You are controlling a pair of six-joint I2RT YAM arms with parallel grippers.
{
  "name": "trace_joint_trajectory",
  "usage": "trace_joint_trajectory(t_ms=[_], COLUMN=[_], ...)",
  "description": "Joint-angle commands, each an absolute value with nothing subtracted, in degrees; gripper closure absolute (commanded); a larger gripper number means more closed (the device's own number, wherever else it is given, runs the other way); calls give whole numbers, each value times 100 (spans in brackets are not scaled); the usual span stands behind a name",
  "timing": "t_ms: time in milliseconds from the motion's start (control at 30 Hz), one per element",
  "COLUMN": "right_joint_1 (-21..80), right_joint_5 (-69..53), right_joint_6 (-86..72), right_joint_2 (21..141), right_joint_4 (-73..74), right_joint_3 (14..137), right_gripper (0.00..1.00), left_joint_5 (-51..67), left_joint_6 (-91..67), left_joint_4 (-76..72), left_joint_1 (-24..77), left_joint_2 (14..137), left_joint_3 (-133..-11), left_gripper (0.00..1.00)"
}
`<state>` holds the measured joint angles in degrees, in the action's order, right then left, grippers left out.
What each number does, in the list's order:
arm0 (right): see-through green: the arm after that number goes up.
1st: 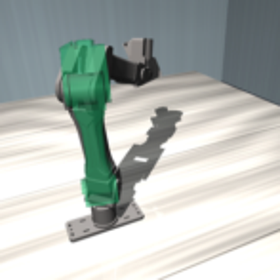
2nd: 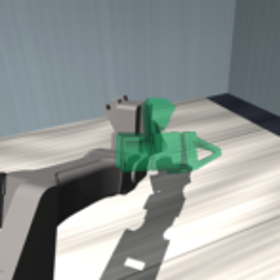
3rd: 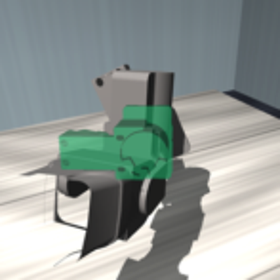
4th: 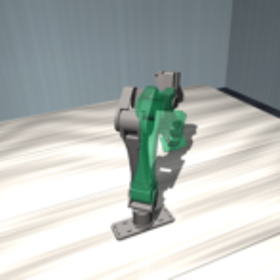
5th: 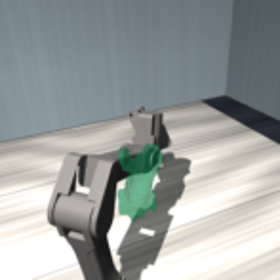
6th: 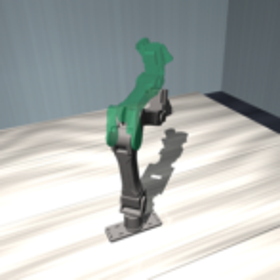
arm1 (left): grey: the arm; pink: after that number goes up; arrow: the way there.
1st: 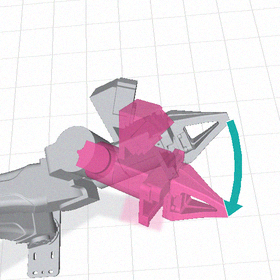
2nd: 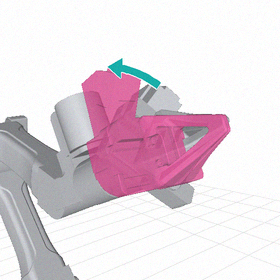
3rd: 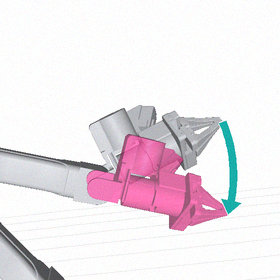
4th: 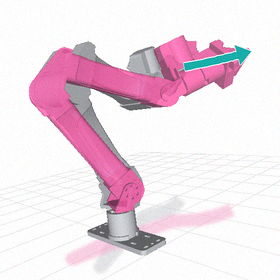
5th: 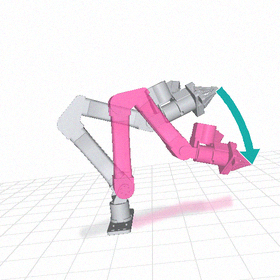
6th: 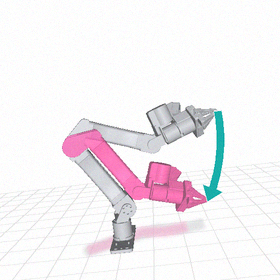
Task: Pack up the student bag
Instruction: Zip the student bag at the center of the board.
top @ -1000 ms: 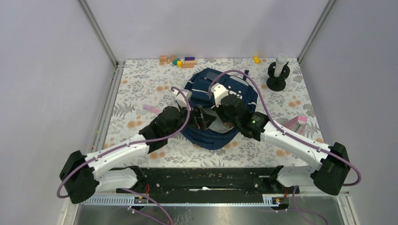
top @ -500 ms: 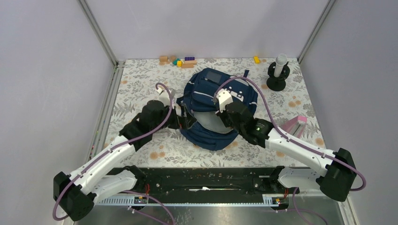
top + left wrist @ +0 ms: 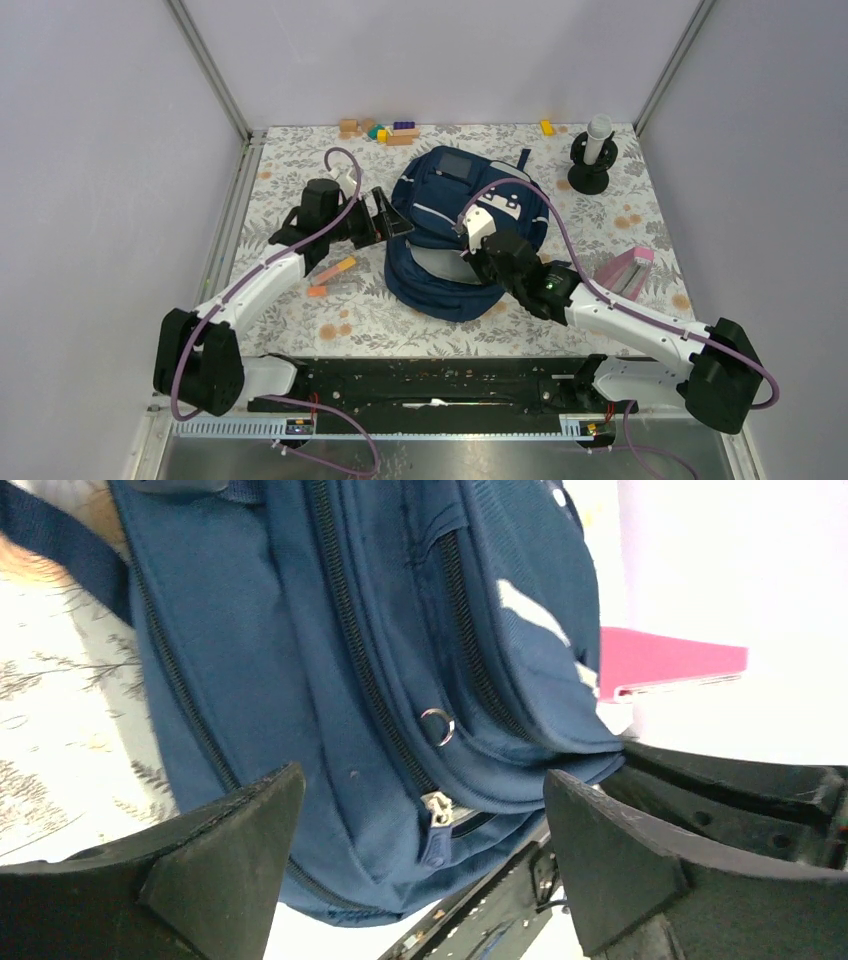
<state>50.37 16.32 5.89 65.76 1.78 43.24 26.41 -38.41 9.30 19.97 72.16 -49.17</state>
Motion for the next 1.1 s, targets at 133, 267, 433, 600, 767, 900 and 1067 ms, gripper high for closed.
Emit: trace_joint_trajectory(t_ms=[133, 267, 433, 600, 767, 900, 1067], right_joint_1=[5036, 5037, 5043, 5084, 5344, 5778, 6092], right_joint_5=[1661, 1661, 1683, 1658, 1709, 1796, 1924], right_joint_6=[294, 239, 220, 154, -154, -651, -1855], right_joint_2=[6744, 6770, 6795, 6753, 6750, 6695, 6553], right_joint_4=[261, 221, 186, 224, 611, 971, 788], right_joint_3=[4173, 4140, 4151, 4205, 4483, 4888, 5157], right_gripper=[100, 100, 100, 89, 55, 51, 44], left_joint_5=[3716, 3561, 3434, 3388, 3412, 3353, 3653], left_joint_6=[-4158, -4069, -3884, -3764, -3694, -3588, -3835], left_joint_4=[-29, 276, 604, 790, 786, 866, 667], left_joint_1=[1896, 1890, 1898, 1920, 2037, 2048, 2048], left_joint_2=[7848, 8281, 8552, 8826, 8942, 8861, 8722], left_joint_3=[-5527, -5762, -6003, -6071, -6100, -6073, -6032], left_gripper=[1, 2, 24, 55, 80, 97, 100])
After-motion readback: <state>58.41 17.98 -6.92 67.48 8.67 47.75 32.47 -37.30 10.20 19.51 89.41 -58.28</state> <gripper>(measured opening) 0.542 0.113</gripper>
